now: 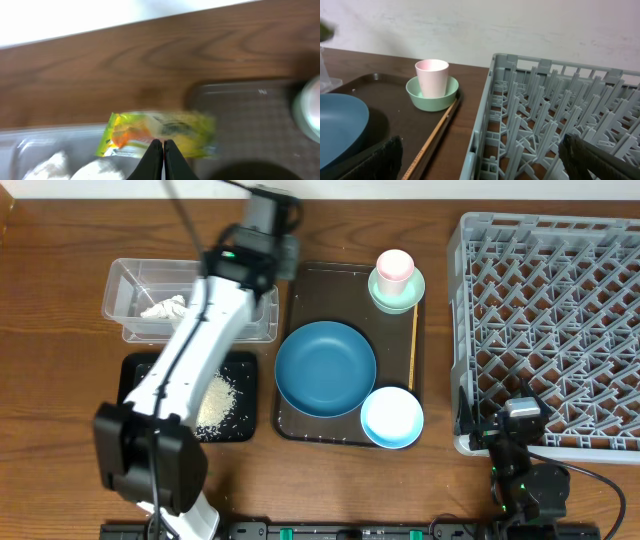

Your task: Sort waste into correct bins and load items into the dishwasher rack

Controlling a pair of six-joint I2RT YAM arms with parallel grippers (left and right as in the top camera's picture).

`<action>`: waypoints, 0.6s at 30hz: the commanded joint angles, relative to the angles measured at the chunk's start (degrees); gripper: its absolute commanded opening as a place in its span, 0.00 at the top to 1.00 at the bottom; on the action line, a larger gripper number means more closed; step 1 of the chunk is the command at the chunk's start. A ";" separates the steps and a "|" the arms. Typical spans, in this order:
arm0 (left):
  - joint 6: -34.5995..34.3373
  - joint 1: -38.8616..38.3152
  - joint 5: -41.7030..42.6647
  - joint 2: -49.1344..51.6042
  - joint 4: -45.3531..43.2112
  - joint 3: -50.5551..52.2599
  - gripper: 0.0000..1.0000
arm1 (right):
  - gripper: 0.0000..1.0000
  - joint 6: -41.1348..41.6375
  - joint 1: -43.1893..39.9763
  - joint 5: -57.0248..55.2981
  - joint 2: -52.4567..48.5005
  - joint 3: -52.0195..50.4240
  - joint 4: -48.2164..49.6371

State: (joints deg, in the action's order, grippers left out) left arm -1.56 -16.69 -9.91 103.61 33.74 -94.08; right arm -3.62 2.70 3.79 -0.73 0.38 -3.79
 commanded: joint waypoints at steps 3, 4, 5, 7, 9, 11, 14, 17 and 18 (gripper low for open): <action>-8.02 5.86 0.66 0.07 5.05 0.11 0.94 | 0.01 -0.74 -0.81 -0.35 0.22 -0.07 -0.24; -9.44 6.82 0.66 0.07 5.57 0.11 0.94 | 0.01 -0.74 -0.81 -0.35 0.22 -0.07 -0.24; -10.21 7.48 0.66 0.04 5.68 0.11 0.94 | 0.01 -0.74 -0.81 -0.35 0.22 -0.07 -0.24; -10.40 8.61 0.68 0.04 5.44 0.11 0.94 | 0.01 -0.74 -0.81 -0.35 0.22 -0.07 -0.24; -10.38 9.25 0.66 0.04 5.25 0.11 0.94 | 0.01 -0.74 -0.81 -0.35 0.22 -0.07 -0.24; -10.40 9.51 0.68 0.04 5.14 0.11 0.89 | 0.01 -0.74 -0.81 -0.35 0.22 -0.07 -0.24; -10.40 9.51 0.66 0.04 4.98 0.11 0.73 | 0.01 -0.74 -0.81 -0.35 0.22 -0.07 -0.24; -10.45 9.49 0.94 -0.02 4.83 0.11 0.47 | 0.01 -0.74 -0.81 -0.35 0.22 -0.07 -0.24; -10.84 9.49 1.57 -0.13 4.85 0.11 0.43 | 0.01 -0.74 -0.81 -0.35 0.22 -0.07 -0.24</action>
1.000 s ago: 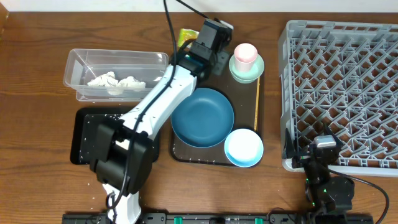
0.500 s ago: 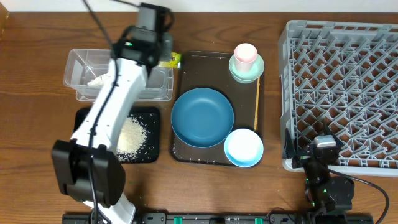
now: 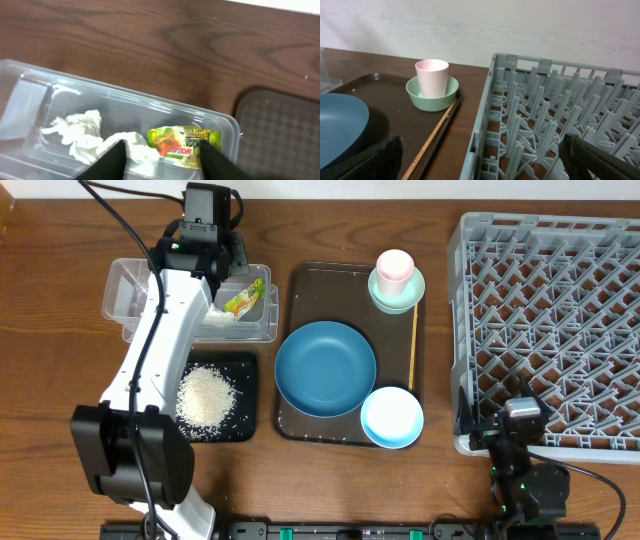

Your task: Sort waste into correct bins and load items into the dishwasher rack

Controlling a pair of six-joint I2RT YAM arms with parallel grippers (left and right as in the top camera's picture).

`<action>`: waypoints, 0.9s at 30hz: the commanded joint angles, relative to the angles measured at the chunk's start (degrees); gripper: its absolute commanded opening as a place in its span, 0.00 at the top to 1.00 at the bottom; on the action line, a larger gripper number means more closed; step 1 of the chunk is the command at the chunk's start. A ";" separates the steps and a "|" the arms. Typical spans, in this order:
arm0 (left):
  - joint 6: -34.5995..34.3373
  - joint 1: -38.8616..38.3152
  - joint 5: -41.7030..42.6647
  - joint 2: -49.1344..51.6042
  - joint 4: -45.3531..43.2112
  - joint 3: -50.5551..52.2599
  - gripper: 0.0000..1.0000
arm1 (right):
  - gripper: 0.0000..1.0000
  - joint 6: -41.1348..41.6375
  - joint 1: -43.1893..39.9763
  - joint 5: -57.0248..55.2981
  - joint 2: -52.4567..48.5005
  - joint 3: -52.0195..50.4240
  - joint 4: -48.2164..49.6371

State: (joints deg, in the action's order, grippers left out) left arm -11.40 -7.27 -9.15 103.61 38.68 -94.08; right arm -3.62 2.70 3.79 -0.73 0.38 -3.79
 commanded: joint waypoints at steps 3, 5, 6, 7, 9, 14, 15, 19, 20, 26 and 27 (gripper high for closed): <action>-2.56 0.07 3.93 -1.18 0.33 0.11 0.41 | 0.01 -0.74 -0.81 -0.35 0.22 -0.07 -0.24; -4.20 0.07 5.75 -2.86 0.83 0.11 0.41 | 0.01 -0.74 -0.81 -0.35 0.22 -0.07 -0.24; -5.01 0.07 6.23 -3.87 1.22 0.11 0.41 | 0.01 -0.74 -0.81 -0.35 0.22 -0.07 -0.24; -6.03 0.09 6.62 -5.27 1.86 0.11 0.41 | 0.01 -0.74 -0.81 -0.35 0.22 -0.07 -0.24; -7.58 0.07 7.08 -8.63 4.46 0.11 0.40 | 0.01 -0.74 -0.81 -0.35 0.22 -0.07 -0.24; -7.96 0.13 6.99 -16.63 14.91 0.11 0.40 | 0.01 -0.74 -0.81 -0.35 0.22 -0.07 -0.24; -8.02 0.24 6.99 -18.08 17.42 0.11 0.40 | 0.01 -0.74 -0.81 -0.35 0.22 -0.07 -0.24; -12.39 0.46 5.29 -22.71 26.03 0.11 0.39 | 0.01 -0.74 -0.81 -0.35 0.22 -0.07 -0.24; -14.34 0.68 4.48 -23.78 28.11 0.11 0.39 | 0.01 -0.74 -0.81 -0.35 0.22 -0.07 -0.24; -20.24 1.86 2.64 -29.75 37.86 0.11 0.38 | 0.01 -0.74 -0.81 -0.35 0.22 -0.07 -0.24; -20.24 1.86 2.45 -30.77 38.91 0.11 0.38 | 0.01 -0.74 -0.81 -0.35 0.22 -0.07 -0.24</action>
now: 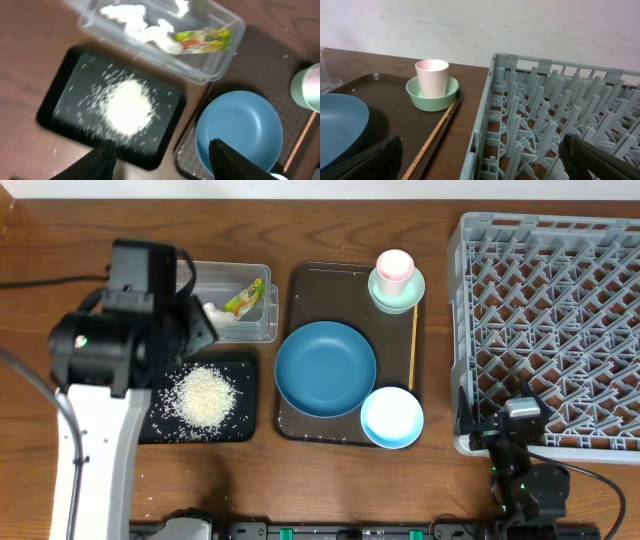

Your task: Sort waste into correct bins and load items into the dishwasher rack

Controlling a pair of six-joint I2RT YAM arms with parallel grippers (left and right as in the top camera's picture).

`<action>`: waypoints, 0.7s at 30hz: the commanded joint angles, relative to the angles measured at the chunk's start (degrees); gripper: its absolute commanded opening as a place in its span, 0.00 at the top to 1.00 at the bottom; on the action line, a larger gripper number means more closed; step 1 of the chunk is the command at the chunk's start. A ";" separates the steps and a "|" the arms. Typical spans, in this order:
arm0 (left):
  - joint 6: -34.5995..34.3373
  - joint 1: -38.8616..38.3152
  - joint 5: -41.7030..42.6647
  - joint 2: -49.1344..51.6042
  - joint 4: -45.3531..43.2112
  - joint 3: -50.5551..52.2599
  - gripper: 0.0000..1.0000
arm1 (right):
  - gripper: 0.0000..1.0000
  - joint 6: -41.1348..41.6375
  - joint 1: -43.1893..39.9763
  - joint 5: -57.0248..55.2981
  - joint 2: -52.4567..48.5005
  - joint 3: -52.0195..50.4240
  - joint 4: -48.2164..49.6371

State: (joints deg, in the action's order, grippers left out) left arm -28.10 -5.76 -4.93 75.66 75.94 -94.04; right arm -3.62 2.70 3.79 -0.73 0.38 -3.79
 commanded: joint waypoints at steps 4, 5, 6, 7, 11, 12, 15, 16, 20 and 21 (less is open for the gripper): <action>-3.52 0.35 -2.14 -6.12 4.35 0.07 0.23 | 0.01 -0.74 -0.81 -0.35 0.22 -0.07 -0.24; -3.76 0.35 -2.45 -6.93 5.40 0.07 0.21 | 0.01 -0.74 -0.81 -0.35 0.22 -0.07 -0.24; -5.11 0.35 -2.95 -7.48 6.25 0.07 0.19 | 0.01 -0.74 -0.81 -0.35 0.22 -0.07 -0.24; -7.85 0.35 -4.33 -8.15 7.32 0.07 0.18 | 0.01 -0.74 -0.81 -0.35 0.22 -0.07 -0.24; -15.19 1.44 -12.37 -11.13 9.31 0.07 0.16 | 0.01 -0.74 -0.81 -0.35 0.22 -0.07 -0.24; -17.16 2.38 -13.42 -11.98 9.53 0.07 0.14 | 0.01 -0.74 -0.81 -0.35 0.22 -0.07 -0.24; -19.21 5.88 -13.68 -14.12 9.57 0.07 0.12 | 0.01 -0.74 -0.81 -0.35 0.22 -0.07 -0.24; -19.21 7.06 -13.68 -14.60 9.55 0.07 0.12 | 0.01 -0.74 -0.81 -0.35 0.22 -0.07 -0.24; -19.19 12.24 -12.46 -15.39 9.46 0.07 0.08 | 0.01 -0.74 -0.81 -0.35 0.22 -0.07 -0.24; -19.17 13.42 -11.43 -15.13 9.35 0.07 0.07 | 0.01 -0.74 -0.81 -0.35 0.22 -0.07 -0.24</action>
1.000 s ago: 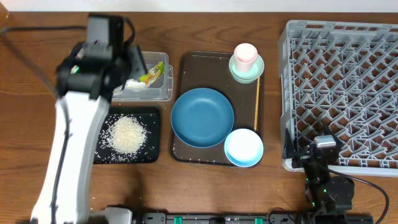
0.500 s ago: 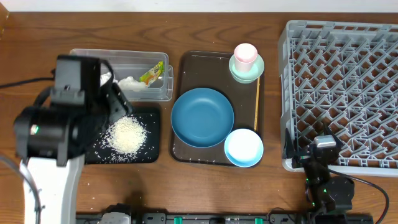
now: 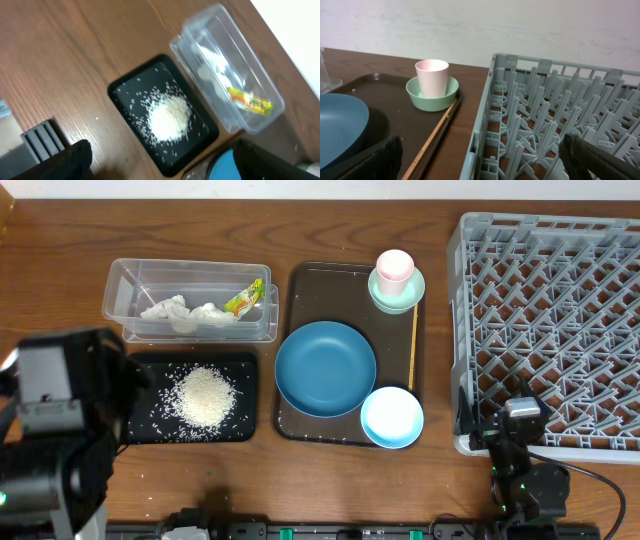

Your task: Sort waste into correct bins and load items into the dishwasher rack

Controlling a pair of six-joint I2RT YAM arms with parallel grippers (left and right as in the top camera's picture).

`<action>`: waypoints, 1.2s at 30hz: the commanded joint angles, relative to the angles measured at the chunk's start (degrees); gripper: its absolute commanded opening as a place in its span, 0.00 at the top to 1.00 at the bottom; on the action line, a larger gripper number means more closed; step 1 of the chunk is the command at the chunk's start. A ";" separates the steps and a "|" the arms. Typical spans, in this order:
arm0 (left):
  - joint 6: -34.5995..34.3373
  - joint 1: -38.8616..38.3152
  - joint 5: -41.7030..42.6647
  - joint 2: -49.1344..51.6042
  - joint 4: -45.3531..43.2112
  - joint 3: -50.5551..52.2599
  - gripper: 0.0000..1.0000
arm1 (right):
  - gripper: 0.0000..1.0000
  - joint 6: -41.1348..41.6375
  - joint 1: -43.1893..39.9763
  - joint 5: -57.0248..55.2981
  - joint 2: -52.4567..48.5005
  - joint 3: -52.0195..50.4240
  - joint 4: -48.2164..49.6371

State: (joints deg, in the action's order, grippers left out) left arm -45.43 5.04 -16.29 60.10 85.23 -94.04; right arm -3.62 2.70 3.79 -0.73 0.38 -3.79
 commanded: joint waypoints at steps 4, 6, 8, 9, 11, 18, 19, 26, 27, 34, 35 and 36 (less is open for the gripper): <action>-1.81 7.32 0.11 2.84 -0.81 0.07 0.07 | 0.01 -0.74 -0.81 -0.35 0.22 -0.07 -0.24; -1.92 10.80 0.20 4.87 -0.94 0.07 0.07 | 0.01 -0.74 -0.81 -0.35 0.22 -0.07 -0.24; -2.89 14.73 0.83 7.39 -0.74 0.07 0.07 | 0.01 -0.76 -0.81 -0.35 0.22 -0.07 -0.22; -3.58 16.72 1.86 8.85 -0.63 0.07 0.07 | 0.01 -0.76 -0.81 -0.42 0.22 -0.07 0.31; -3.78 20.46 4.37 11.85 -0.57 0.07 0.07 | 0.01 -0.68 -0.81 0.17 0.22 -0.07 2.86; -3.78 26.25 5.16 18.73 1.51 0.07 0.07 | 0.01 27.76 -0.81 34.86 0.22 -0.07 20.09; -3.78 26.45 5.16 19.30 1.51 0.07 0.07 | 0.01 31.28 -0.81 37.11 0.22 -0.07 22.95; -3.78 26.56 5.16 21.79 1.51 0.07 0.07 | 0.01 50.84 -0.81 28.96 0.20 -0.04 37.46; -3.78 26.56 5.16 21.88 1.51 0.07 0.07 | 0.01 53.35 -0.81 27.21 0.17 0.09 37.90; -3.78 26.56 5.16 21.88 1.49 0.07 0.07 | 0.01 57.09 -0.81 24.94 -4.31 6.14 34.45; -3.78 26.56 5.16 21.88 1.49 0.07 0.07 | 0.01 55.12 -0.79 26.05 -6.51 8.44 32.28; -3.78 26.56 5.16 21.88 1.49 0.07 0.07 | 0.01 51.95 -0.79 27.63 -9.22 11.02 29.94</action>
State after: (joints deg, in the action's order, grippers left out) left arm -48.27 31.31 -10.83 81.71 86.56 -93.84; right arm 49.80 2.48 29.89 -5.50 5.34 28.34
